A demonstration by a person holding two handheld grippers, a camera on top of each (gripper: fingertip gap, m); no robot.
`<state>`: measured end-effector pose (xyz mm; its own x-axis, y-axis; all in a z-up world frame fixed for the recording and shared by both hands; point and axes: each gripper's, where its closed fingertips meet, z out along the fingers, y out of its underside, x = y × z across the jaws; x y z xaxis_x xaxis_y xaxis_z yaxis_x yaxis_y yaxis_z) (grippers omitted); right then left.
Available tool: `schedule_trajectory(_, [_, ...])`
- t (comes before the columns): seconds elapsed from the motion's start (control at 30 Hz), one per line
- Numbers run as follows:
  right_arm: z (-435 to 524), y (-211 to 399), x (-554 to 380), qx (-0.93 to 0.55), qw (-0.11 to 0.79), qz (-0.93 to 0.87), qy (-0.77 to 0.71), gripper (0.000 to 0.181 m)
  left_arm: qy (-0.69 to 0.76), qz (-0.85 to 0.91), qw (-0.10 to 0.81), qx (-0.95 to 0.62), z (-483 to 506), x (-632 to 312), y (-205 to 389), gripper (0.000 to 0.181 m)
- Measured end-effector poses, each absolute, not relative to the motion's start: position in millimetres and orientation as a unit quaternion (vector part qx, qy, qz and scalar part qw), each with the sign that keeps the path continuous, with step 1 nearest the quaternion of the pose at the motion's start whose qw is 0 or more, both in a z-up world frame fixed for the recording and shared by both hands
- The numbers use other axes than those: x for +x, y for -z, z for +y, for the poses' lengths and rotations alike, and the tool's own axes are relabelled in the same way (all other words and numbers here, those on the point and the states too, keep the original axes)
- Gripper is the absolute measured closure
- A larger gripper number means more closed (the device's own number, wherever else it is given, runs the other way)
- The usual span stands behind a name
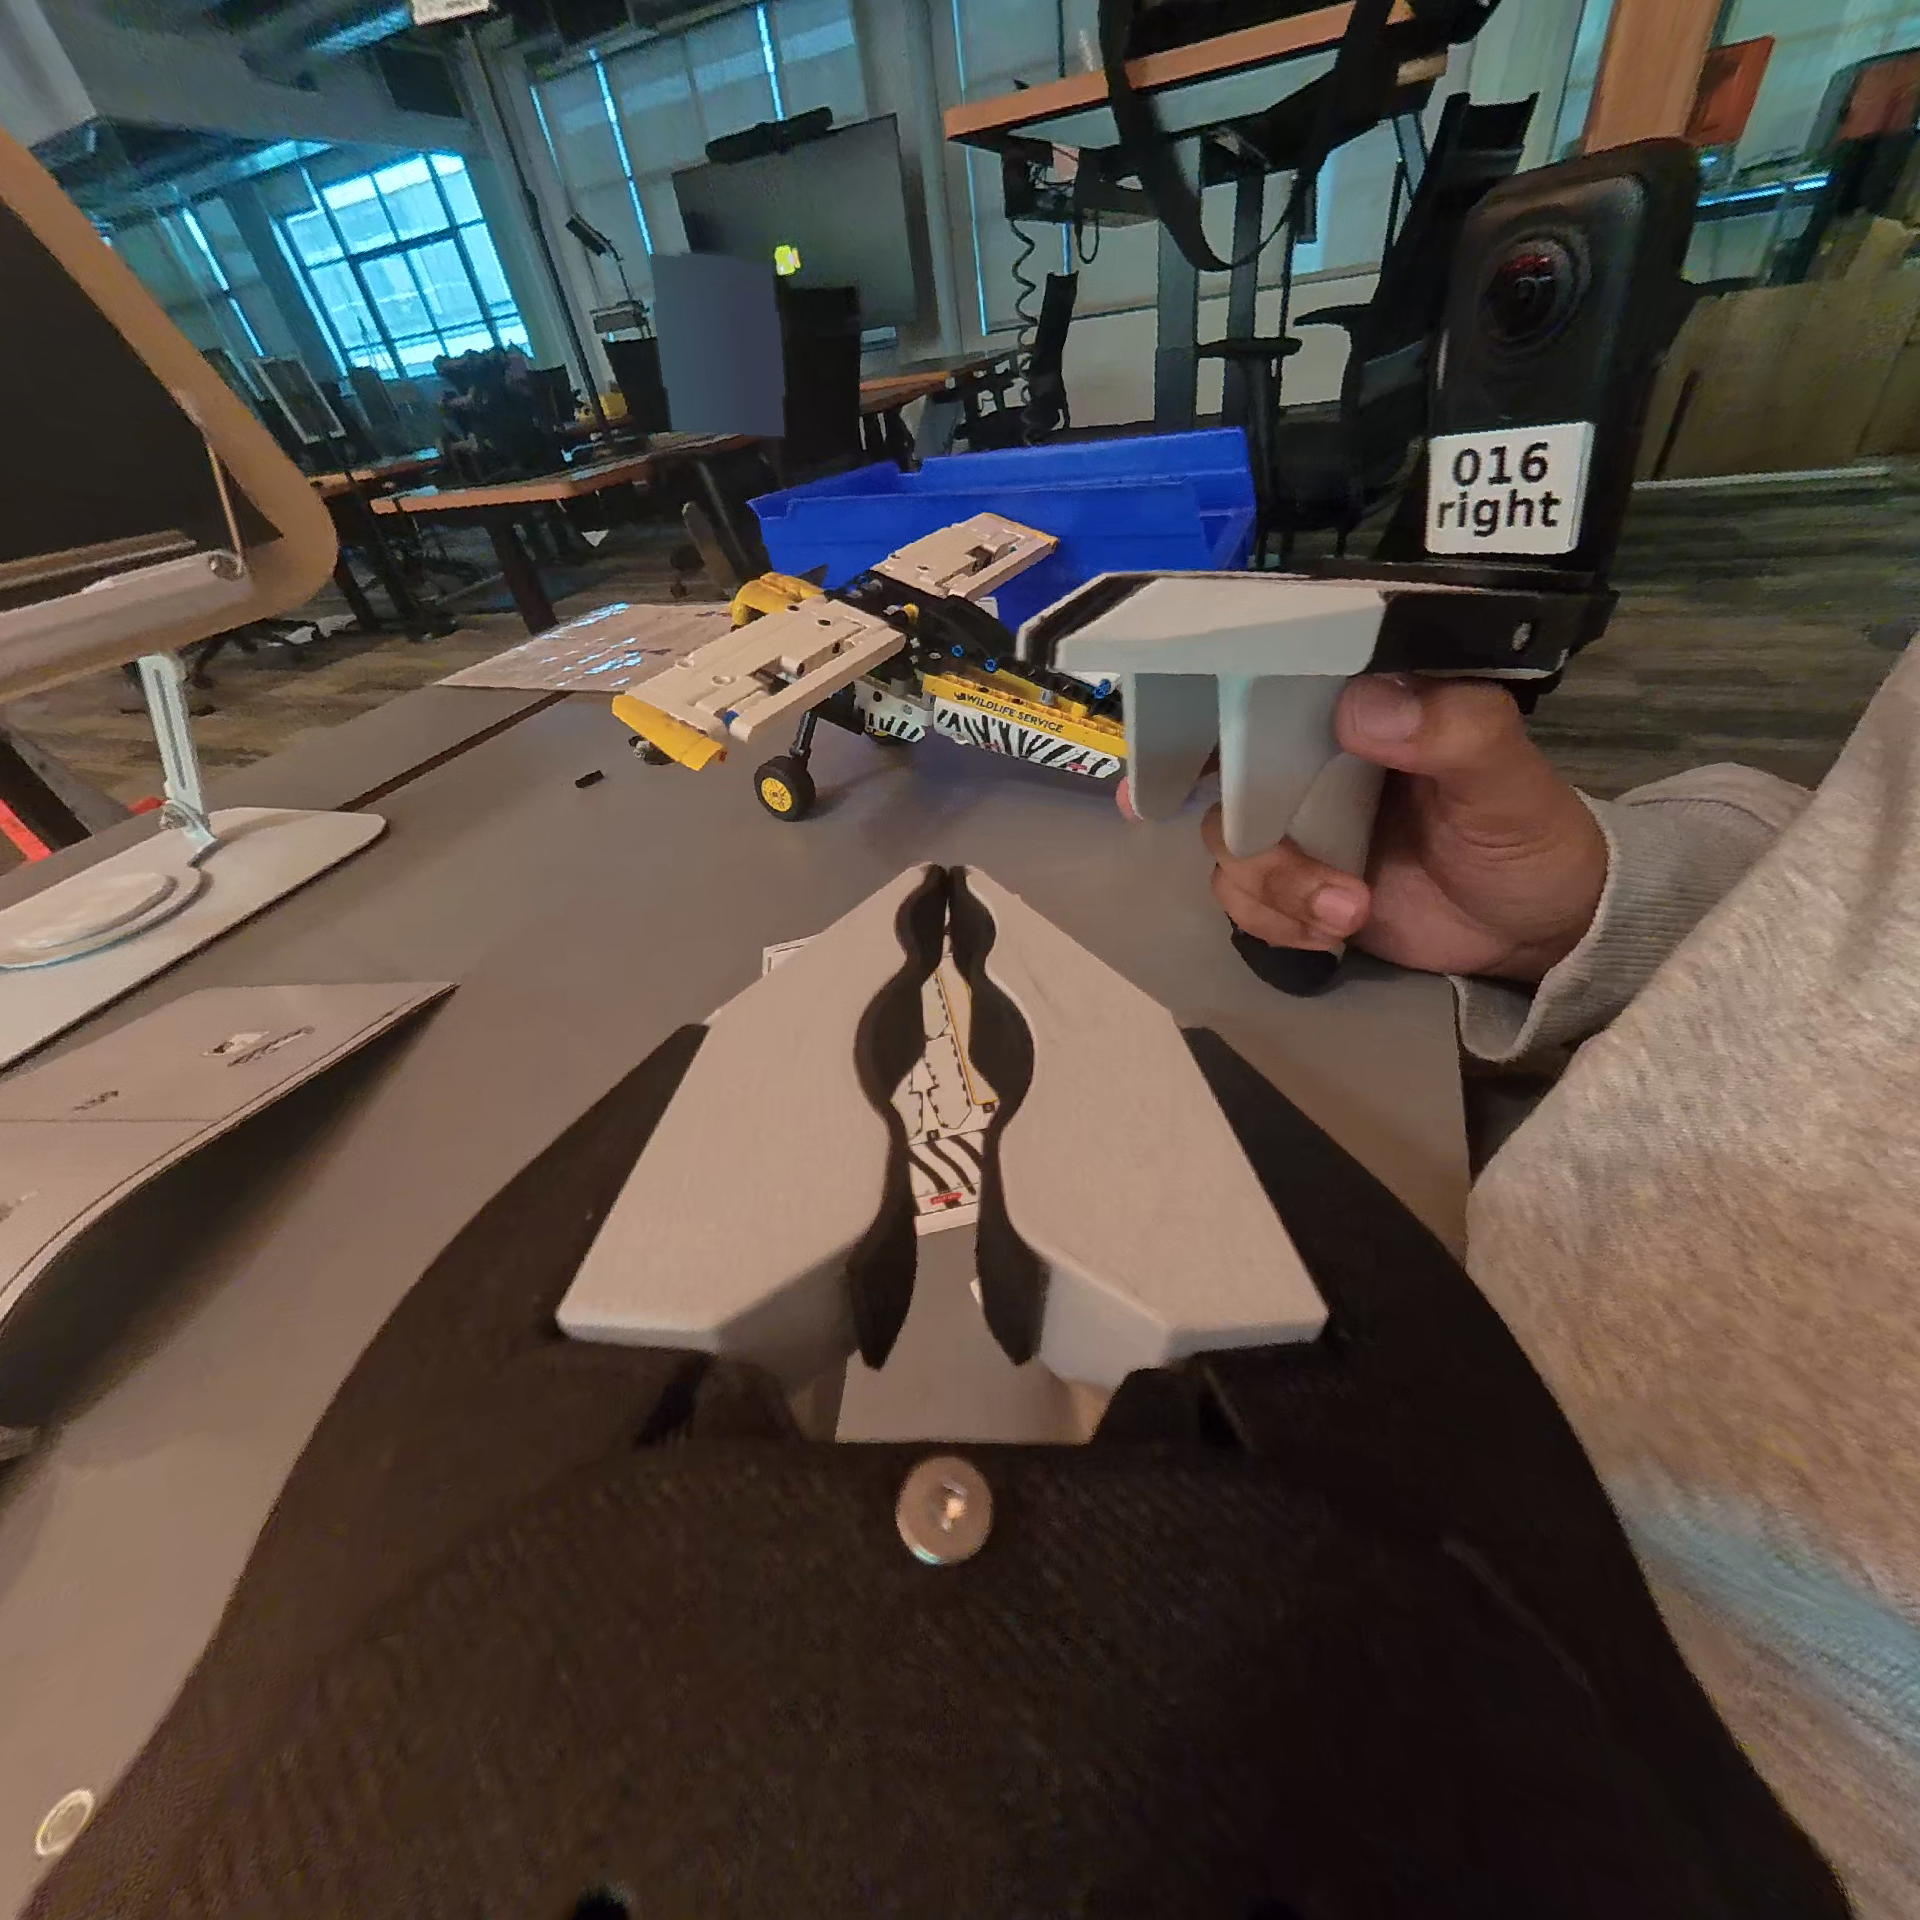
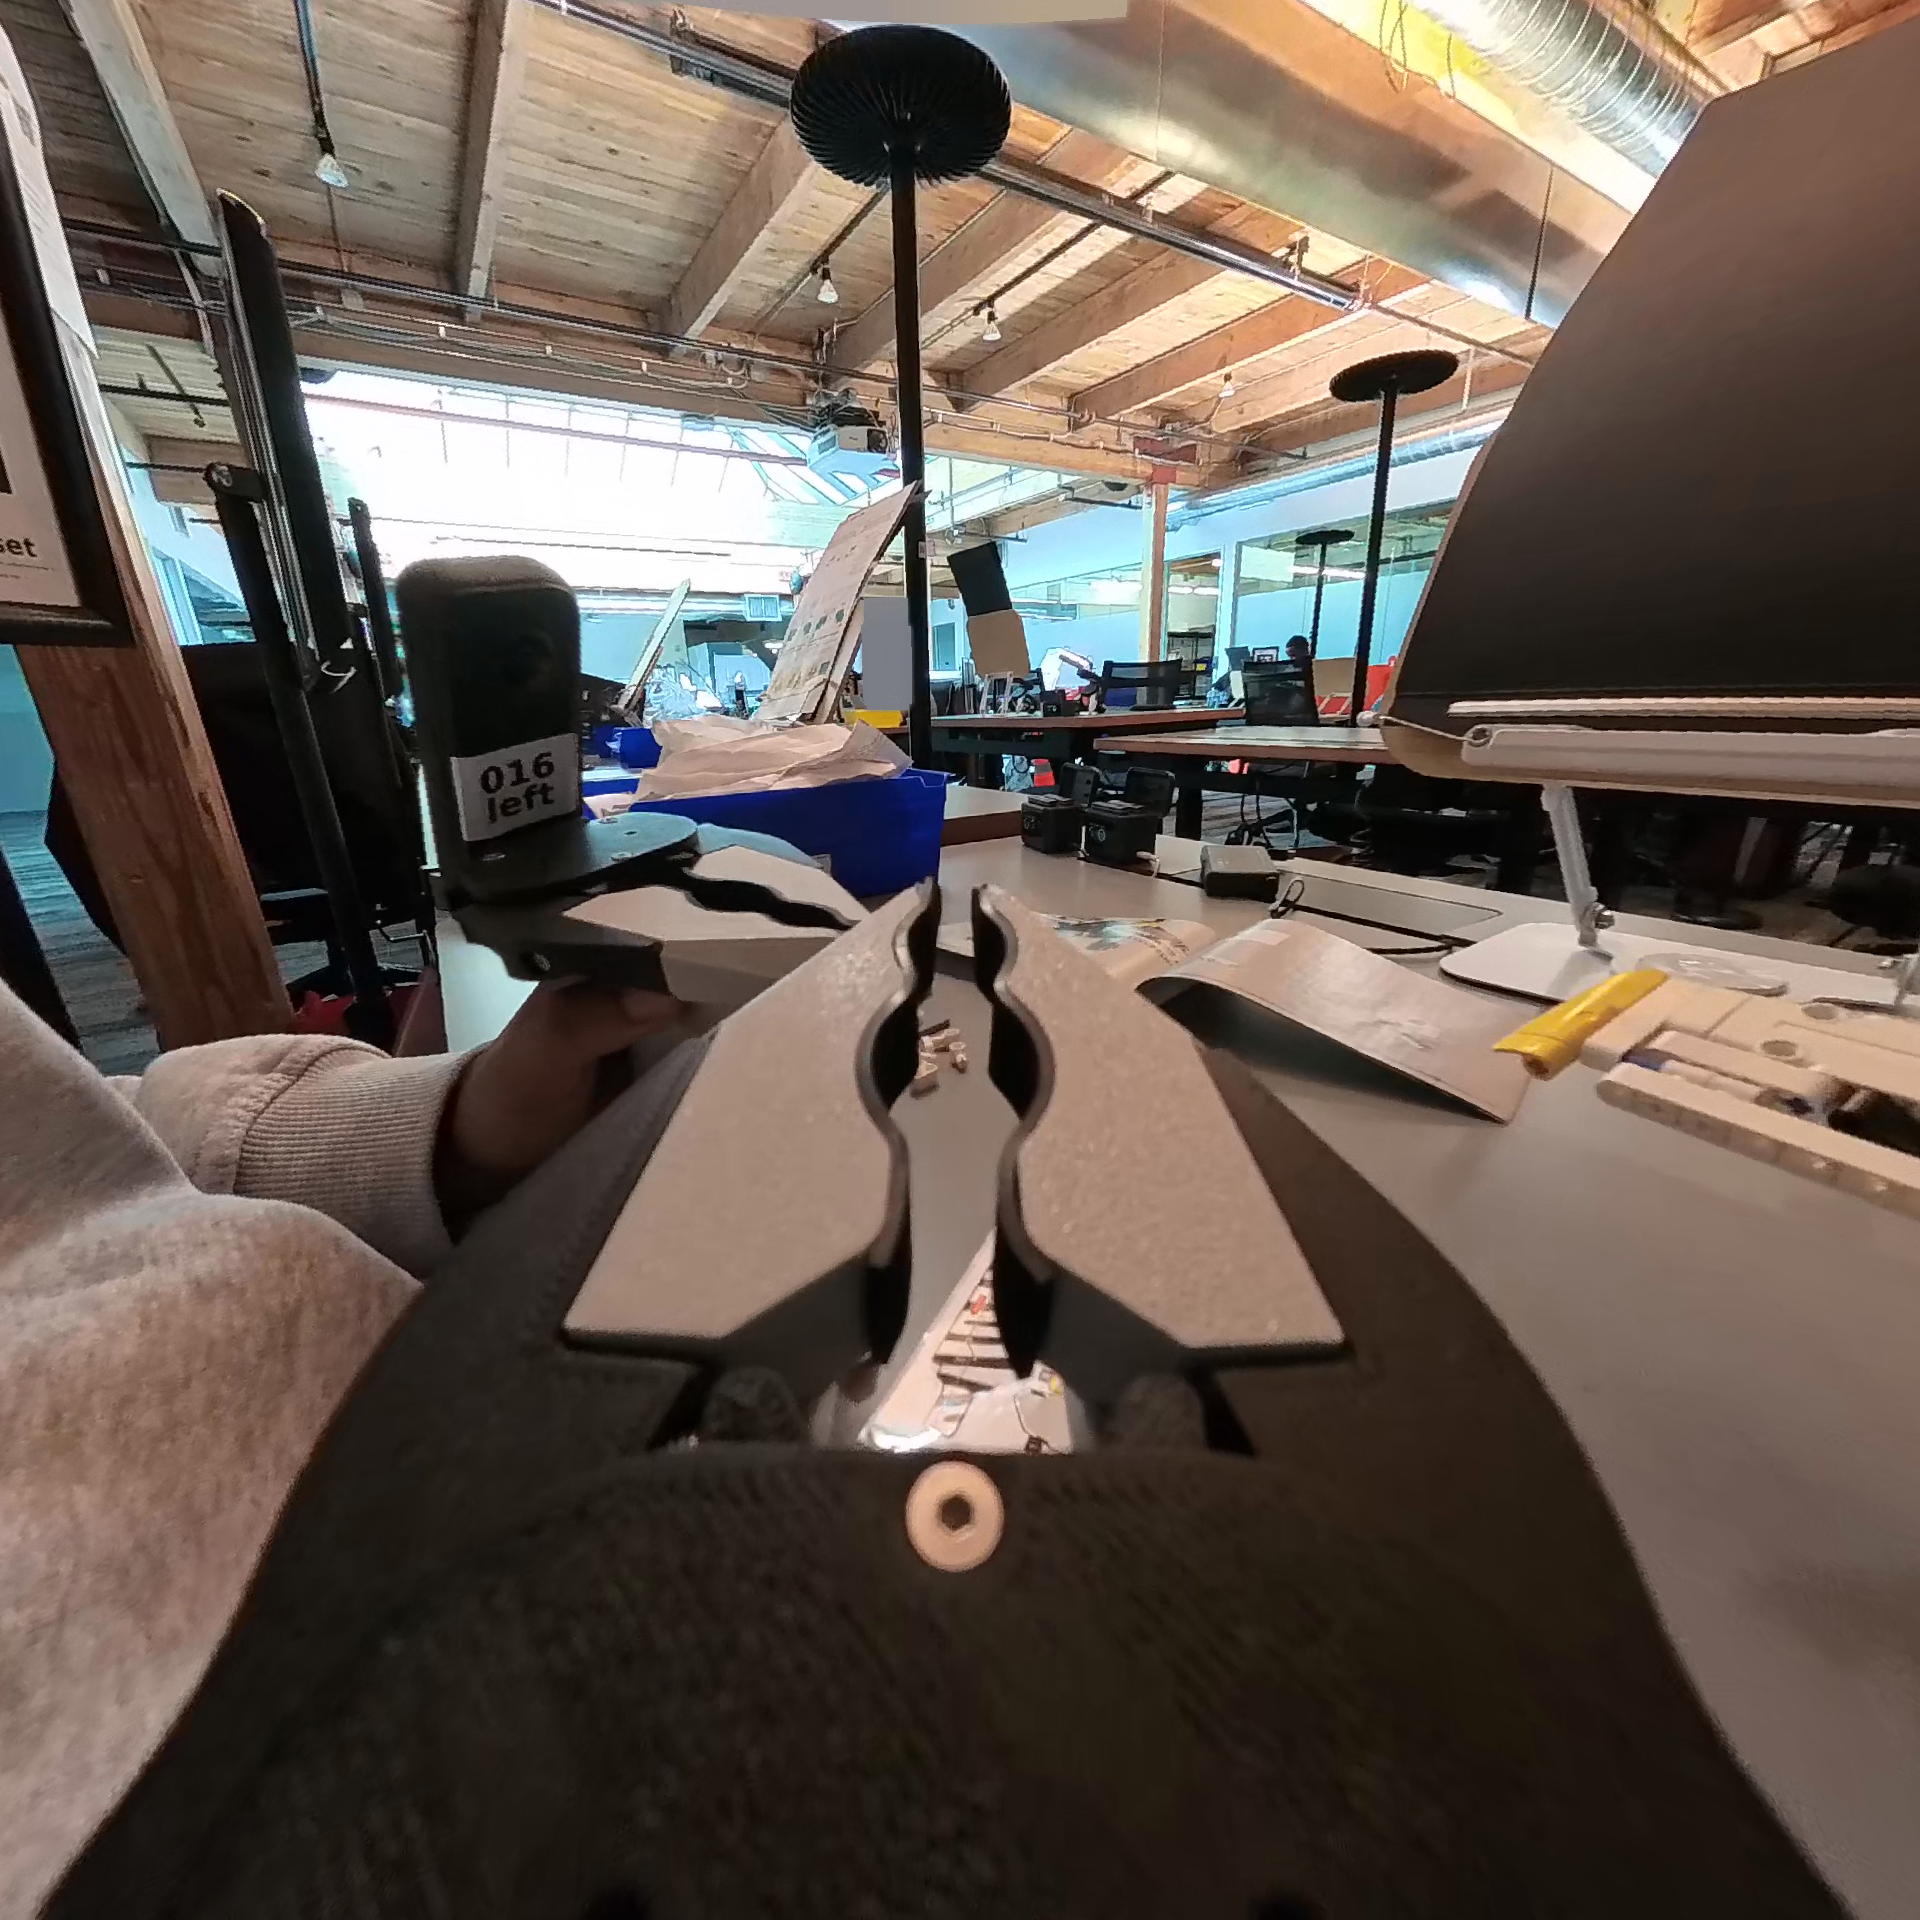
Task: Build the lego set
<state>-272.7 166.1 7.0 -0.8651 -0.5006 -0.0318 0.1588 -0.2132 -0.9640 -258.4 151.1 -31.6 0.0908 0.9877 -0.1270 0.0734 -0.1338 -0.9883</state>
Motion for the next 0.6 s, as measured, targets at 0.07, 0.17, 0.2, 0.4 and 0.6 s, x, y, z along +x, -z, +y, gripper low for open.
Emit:
schedule_trajectory(0.07, [166,-7,-273,-0.144,0.217,0.589,0.765,0.177,-0.484,-0.487,0.463,-0.560,143,-259,35,0.179])
schedule_trajectory(0.17, [166,-7,-274,-0.141,0.220,0.588,0.765,0.177,-0.485,-0.576,0.428,-0.500,109,-261,39,0.159])
schedule_trajectory(0.2, [166,-8,-274,-0.140,0.221,0.588,0.765,0.176,-0.476,-0.611,0.407,-0.485,94,-263,41,0.149])
schedule_trajectory(0.4, [167,-8,-275,-0.139,0.224,0.586,0.766,0.176,-0.455,-0.688,0.278,-0.493,-7,-301,32,0.104])
schedule_trajectory(0.6, [167,-8,-276,-0.138,0.223,0.585,0.767,0.176,-0.375,-0.741,0.239,-0.503,-87,-357,79,0.107])
